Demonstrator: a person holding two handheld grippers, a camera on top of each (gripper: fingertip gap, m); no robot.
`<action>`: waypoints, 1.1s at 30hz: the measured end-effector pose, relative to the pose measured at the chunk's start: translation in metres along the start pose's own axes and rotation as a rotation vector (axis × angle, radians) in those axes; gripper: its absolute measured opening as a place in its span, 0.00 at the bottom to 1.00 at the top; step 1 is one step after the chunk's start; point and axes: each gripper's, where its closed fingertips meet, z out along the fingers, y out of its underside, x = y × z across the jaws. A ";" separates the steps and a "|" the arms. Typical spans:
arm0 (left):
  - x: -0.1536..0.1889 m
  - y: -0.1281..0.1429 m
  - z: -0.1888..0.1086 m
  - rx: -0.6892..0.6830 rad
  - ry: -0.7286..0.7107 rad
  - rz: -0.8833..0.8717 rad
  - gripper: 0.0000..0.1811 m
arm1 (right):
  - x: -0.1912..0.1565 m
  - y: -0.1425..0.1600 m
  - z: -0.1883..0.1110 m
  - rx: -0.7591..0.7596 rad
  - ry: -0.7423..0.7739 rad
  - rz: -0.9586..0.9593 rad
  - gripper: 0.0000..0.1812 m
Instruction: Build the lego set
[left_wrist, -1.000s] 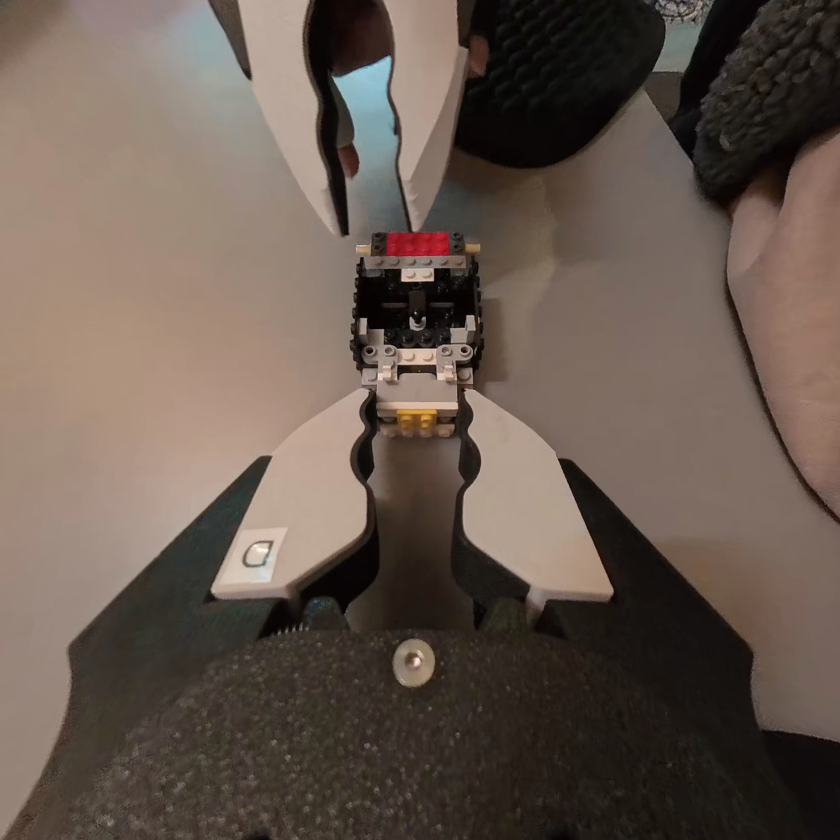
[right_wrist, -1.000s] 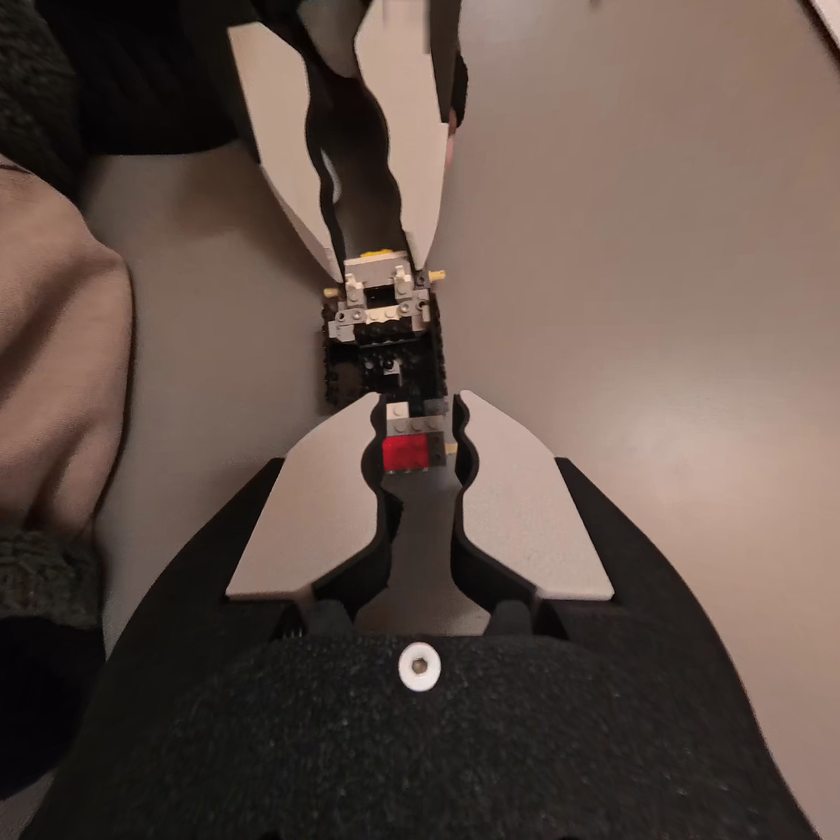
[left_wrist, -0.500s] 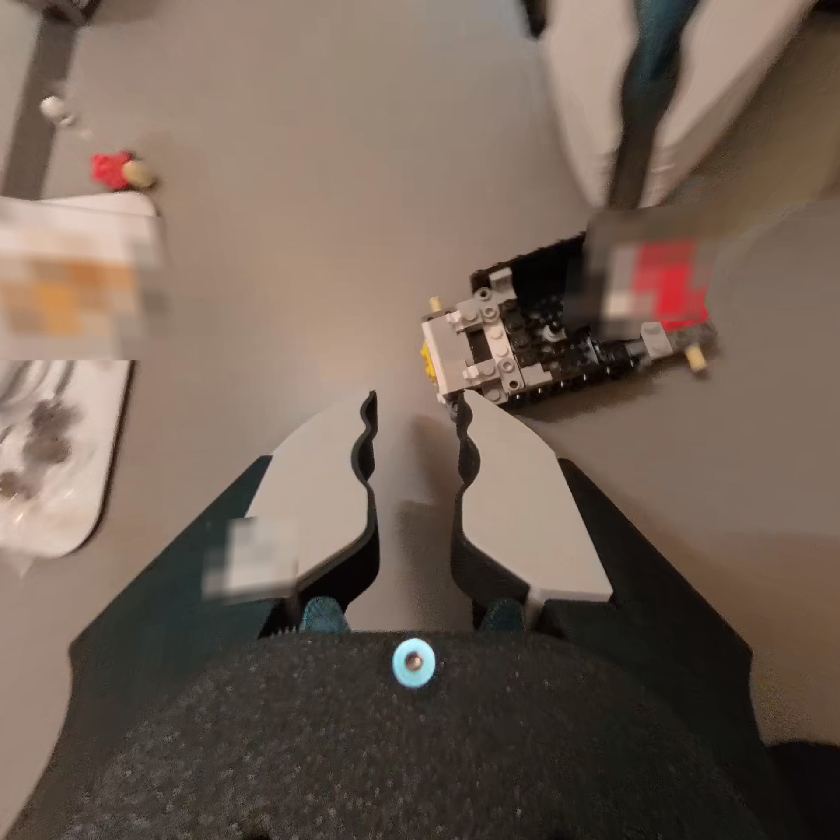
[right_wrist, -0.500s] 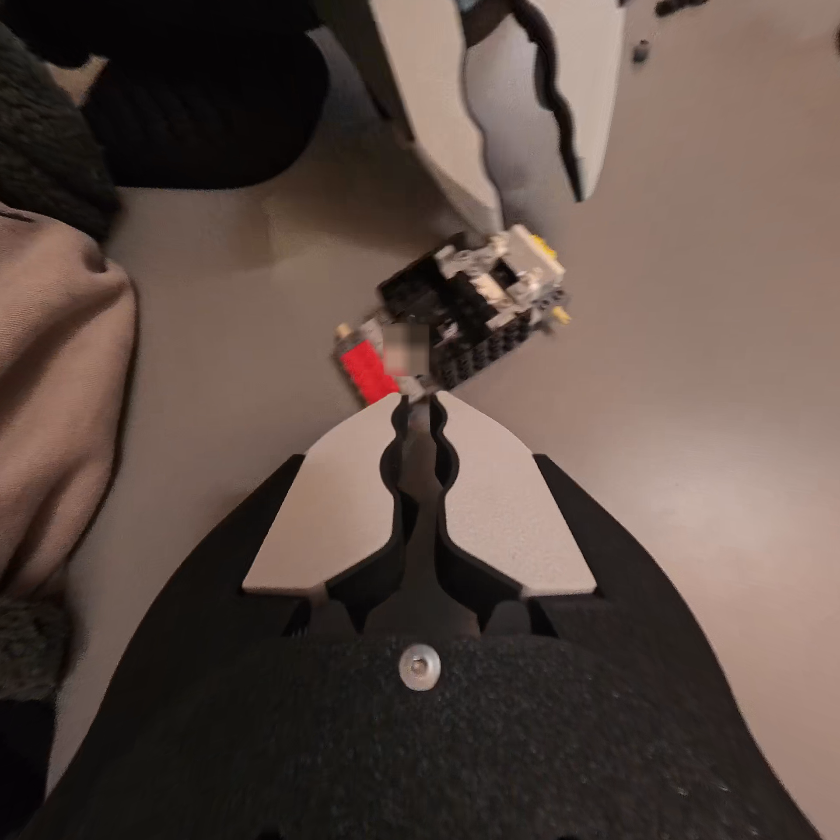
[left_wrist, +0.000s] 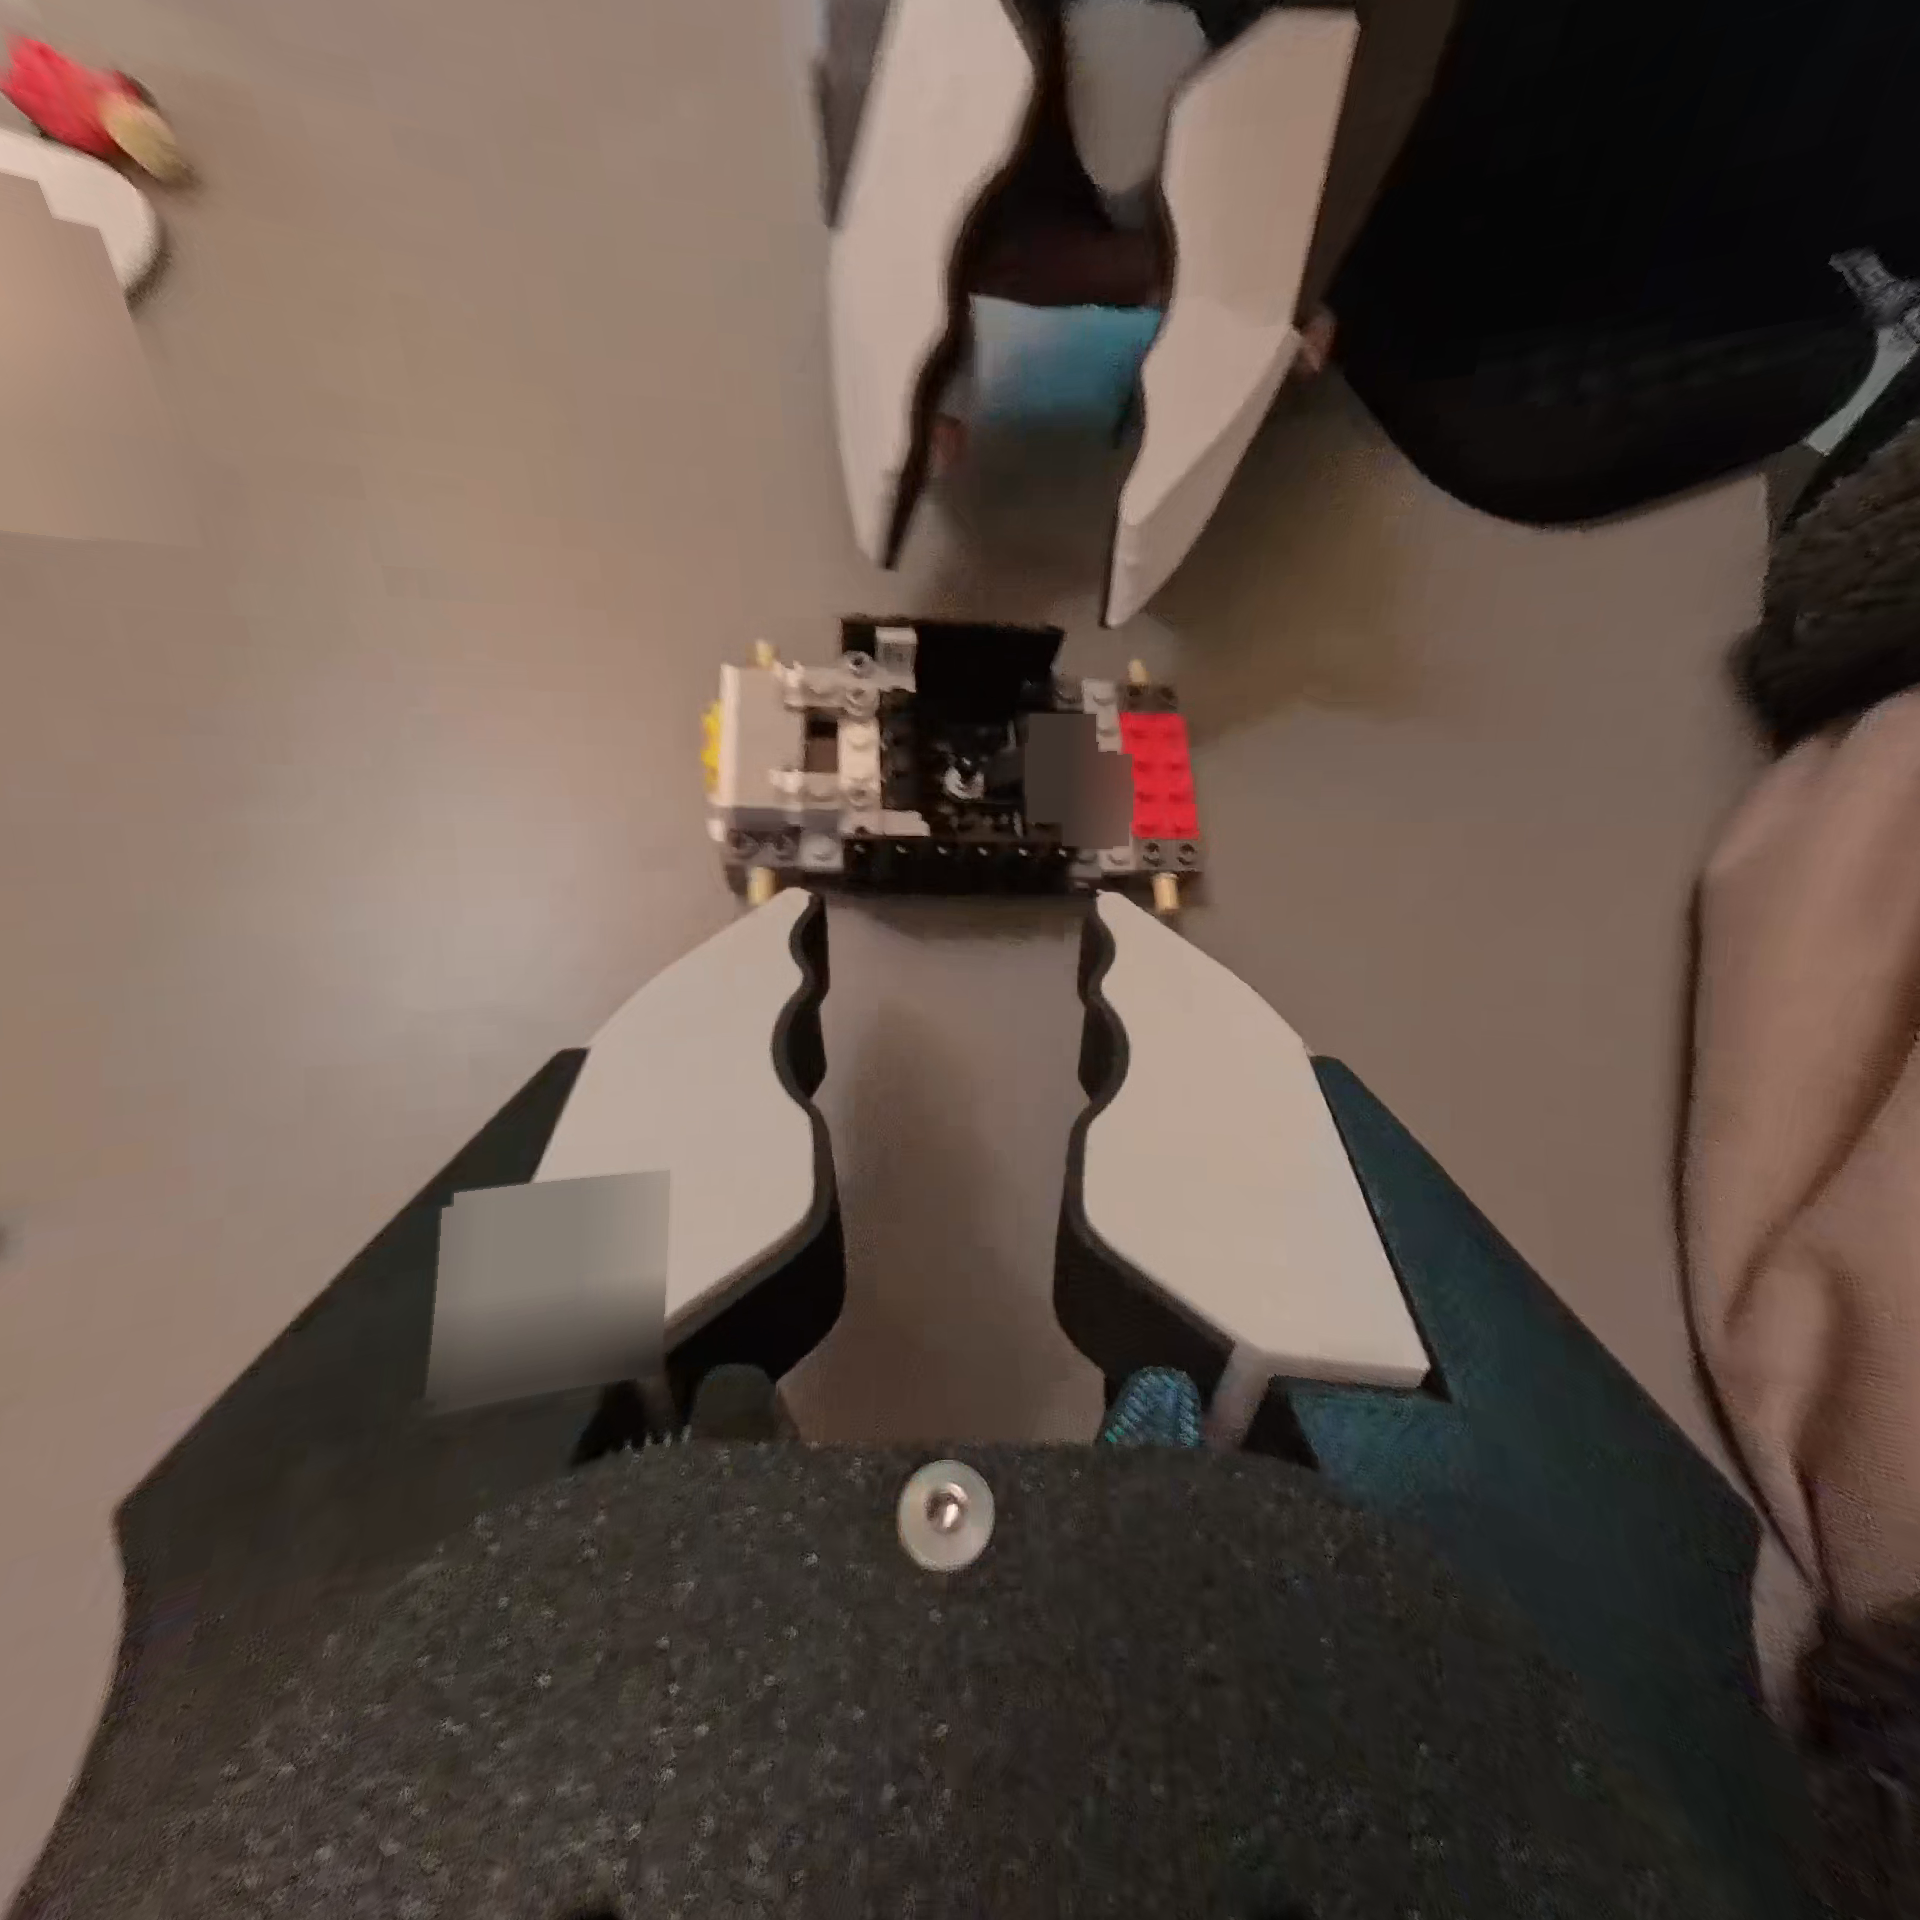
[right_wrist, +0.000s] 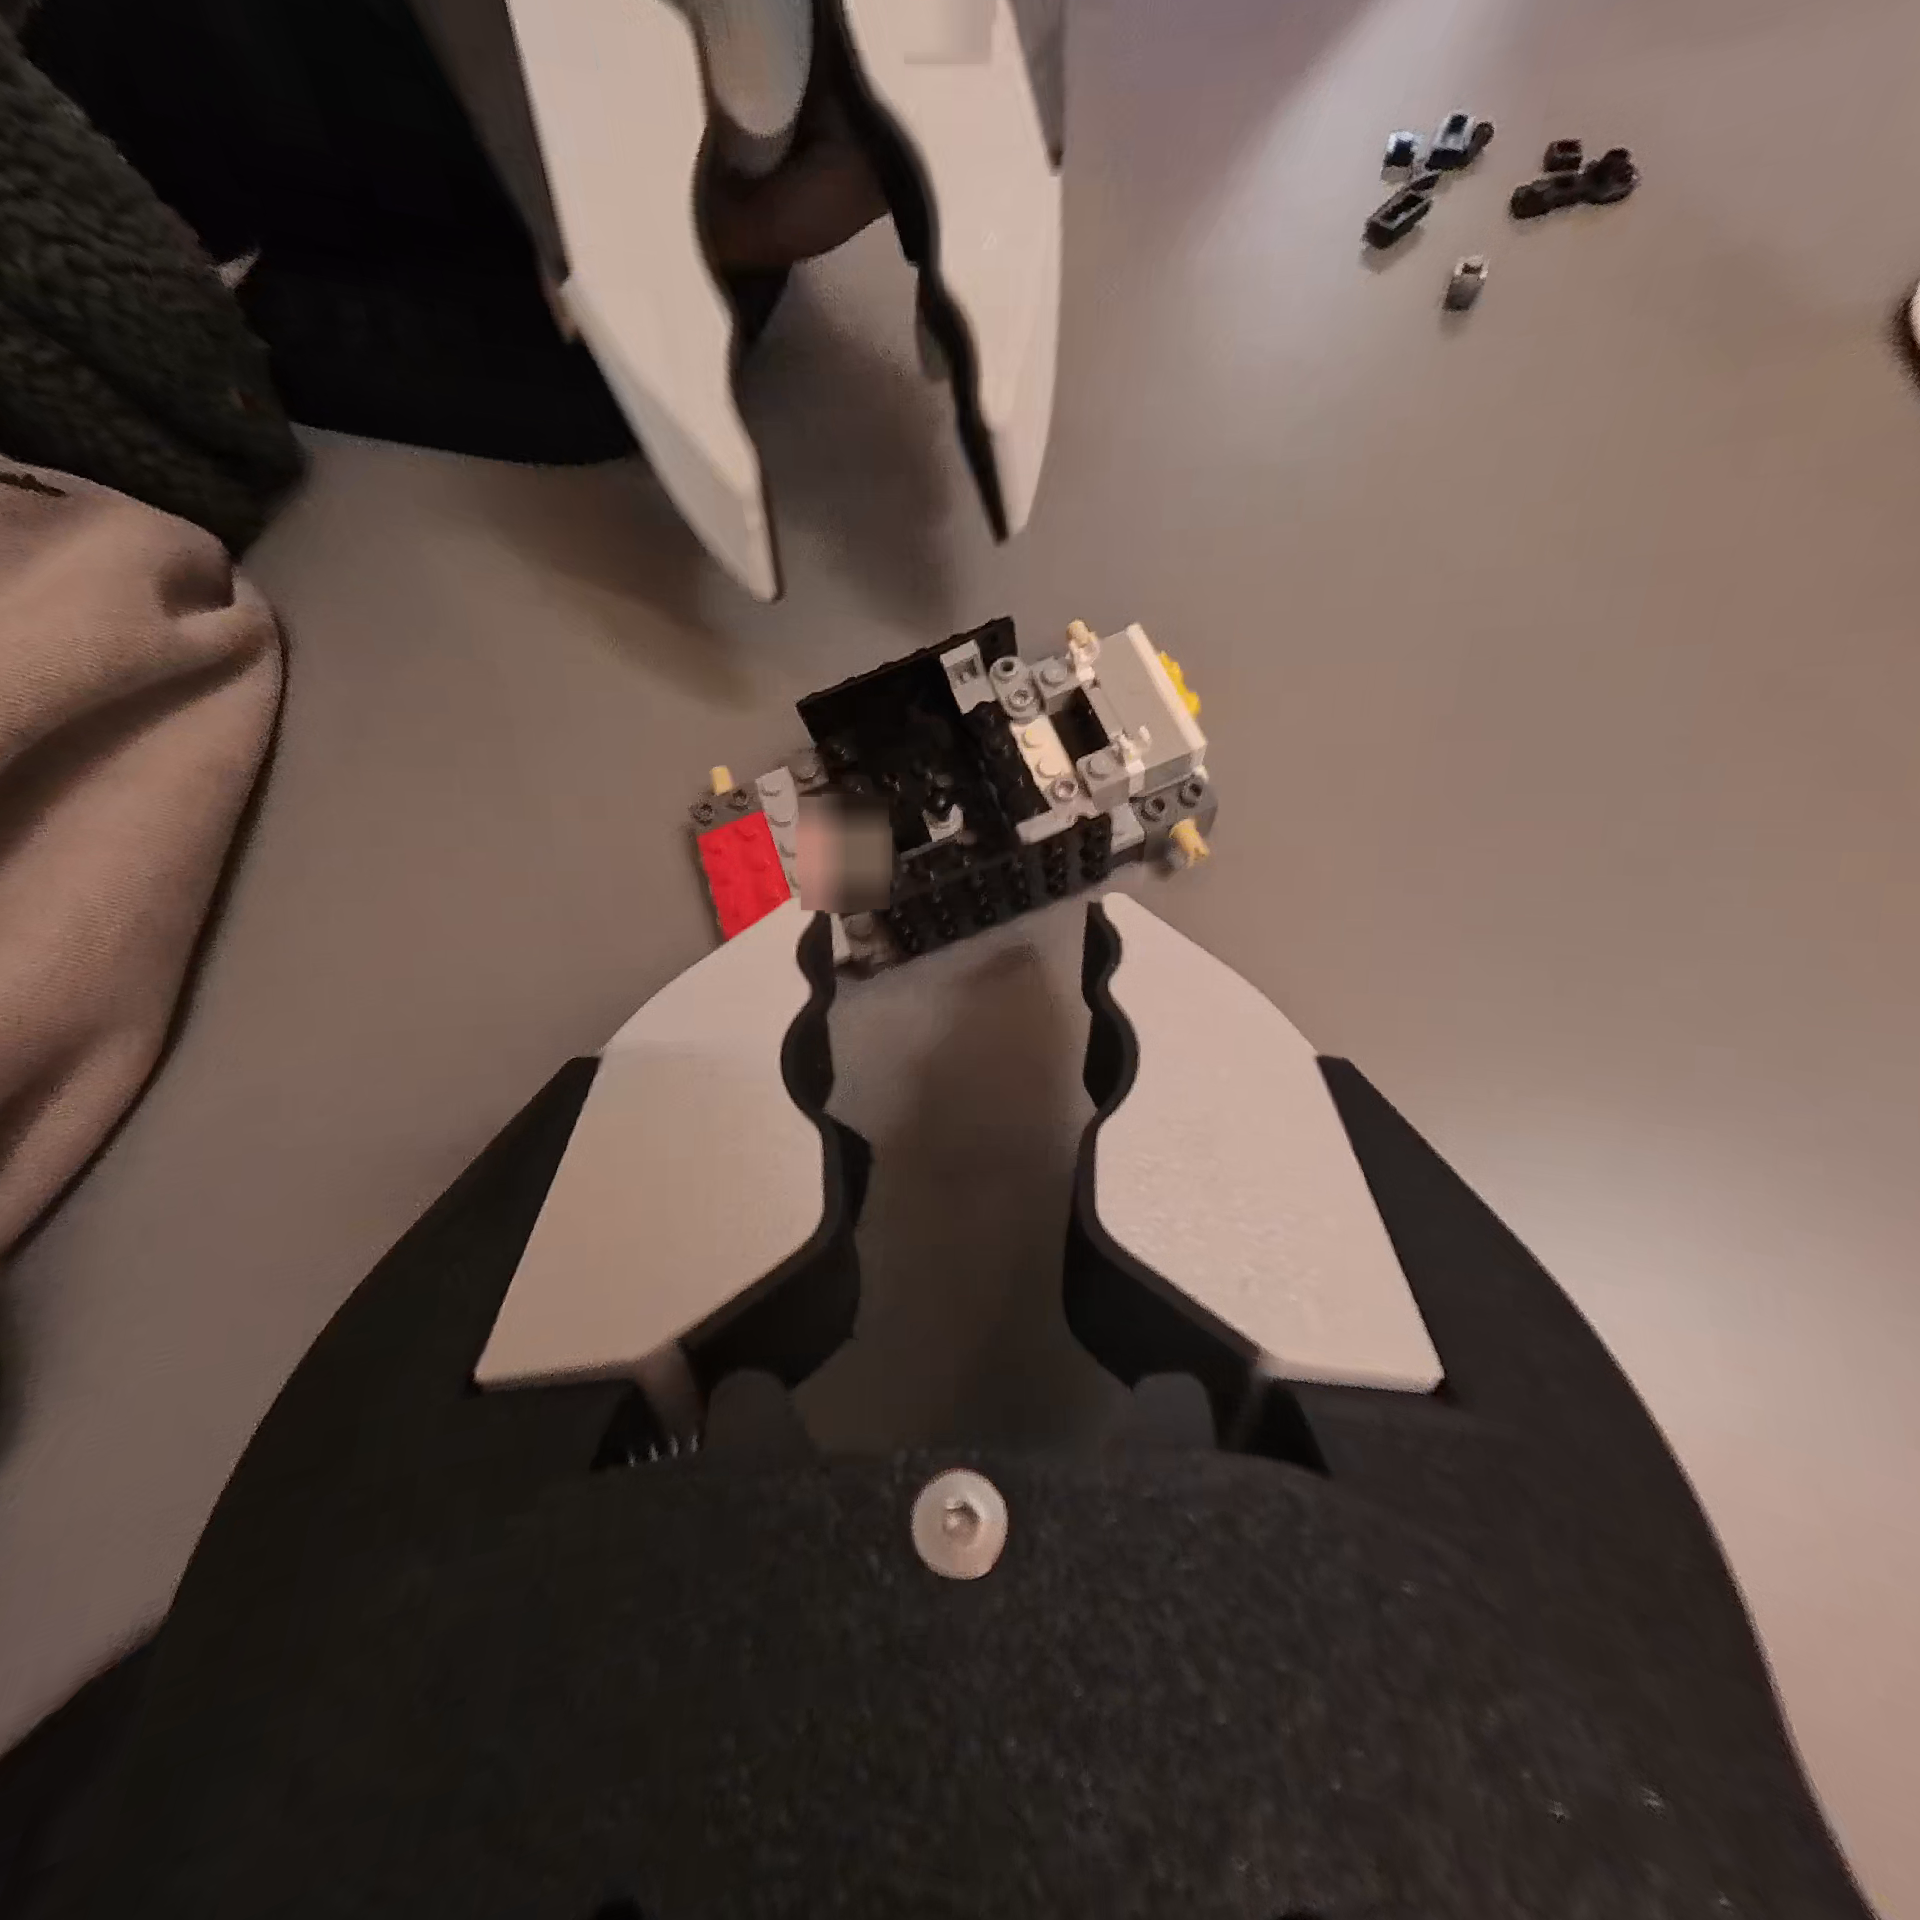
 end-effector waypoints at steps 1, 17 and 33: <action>0.004 0.004 0.003 -0.019 0.012 -0.009 0.26 | 0.002 -0.002 0.003 -0.005 -0.013 -0.015 0.28; -0.002 0.007 0.028 0.033 0.045 -0.014 0.25 | 0.003 0.003 0.010 -0.013 -0.057 -0.048 0.27; -0.042 -0.018 0.010 0.079 -0.100 0.054 0.15 | 0.012 -0.002 -0.024 0.045 -0.001 -0.091 0.11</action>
